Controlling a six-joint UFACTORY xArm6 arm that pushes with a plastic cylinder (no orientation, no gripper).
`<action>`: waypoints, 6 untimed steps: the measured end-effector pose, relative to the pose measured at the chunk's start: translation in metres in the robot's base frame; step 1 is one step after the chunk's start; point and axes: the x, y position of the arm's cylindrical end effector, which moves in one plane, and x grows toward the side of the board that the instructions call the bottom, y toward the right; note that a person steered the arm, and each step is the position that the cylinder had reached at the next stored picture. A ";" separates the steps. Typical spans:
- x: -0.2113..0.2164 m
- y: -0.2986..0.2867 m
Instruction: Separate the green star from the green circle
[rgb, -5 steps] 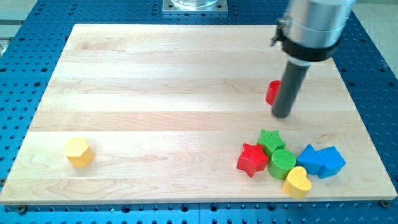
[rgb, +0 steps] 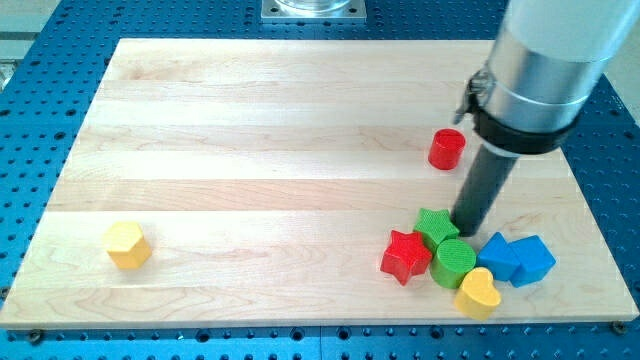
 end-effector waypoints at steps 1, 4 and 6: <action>0.002 -0.018; 0.024 -0.096; 0.006 -0.147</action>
